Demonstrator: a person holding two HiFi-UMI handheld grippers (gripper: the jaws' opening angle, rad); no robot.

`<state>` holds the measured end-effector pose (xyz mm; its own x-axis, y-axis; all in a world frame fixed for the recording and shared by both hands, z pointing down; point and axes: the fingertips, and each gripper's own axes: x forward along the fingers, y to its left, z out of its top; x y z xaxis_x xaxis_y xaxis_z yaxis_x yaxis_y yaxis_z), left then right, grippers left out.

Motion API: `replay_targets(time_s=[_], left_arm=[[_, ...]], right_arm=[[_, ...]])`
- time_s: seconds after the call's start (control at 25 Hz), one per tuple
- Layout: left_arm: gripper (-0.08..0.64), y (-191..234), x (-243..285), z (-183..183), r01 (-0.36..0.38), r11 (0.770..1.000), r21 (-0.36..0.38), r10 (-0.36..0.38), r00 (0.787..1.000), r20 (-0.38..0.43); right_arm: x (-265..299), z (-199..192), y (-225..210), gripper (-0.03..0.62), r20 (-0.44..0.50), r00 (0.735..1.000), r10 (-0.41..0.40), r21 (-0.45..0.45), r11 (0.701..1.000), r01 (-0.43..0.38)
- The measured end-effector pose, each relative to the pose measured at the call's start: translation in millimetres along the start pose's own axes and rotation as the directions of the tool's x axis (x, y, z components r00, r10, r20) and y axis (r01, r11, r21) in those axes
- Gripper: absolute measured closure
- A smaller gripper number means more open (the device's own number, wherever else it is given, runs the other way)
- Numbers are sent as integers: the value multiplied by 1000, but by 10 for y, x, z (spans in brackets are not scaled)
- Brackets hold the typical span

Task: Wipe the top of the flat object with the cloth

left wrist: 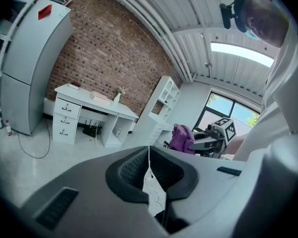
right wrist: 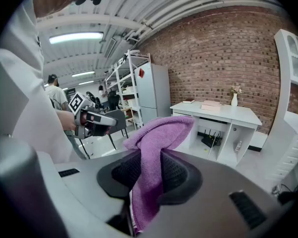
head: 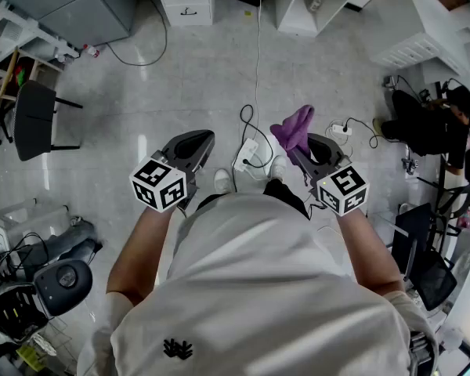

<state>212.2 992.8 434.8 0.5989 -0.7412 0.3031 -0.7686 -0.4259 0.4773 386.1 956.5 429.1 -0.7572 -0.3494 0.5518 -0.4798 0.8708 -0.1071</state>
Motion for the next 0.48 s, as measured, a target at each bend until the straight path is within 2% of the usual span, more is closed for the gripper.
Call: replay_targets(time_s=[0.24, 0.48], left_arm=[[531, 116, -154, -115, -6, 1000, 10, 7, 1000, -25], [531, 182, 43, -20, -14, 1000, 18, 15, 999, -37]], right_arm=[[113, 32, 264, 477, -18, 1000, 17, -8, 1000, -17], [188, 60, 68, 477, -35, 998, 44, -4, 999, -44]])
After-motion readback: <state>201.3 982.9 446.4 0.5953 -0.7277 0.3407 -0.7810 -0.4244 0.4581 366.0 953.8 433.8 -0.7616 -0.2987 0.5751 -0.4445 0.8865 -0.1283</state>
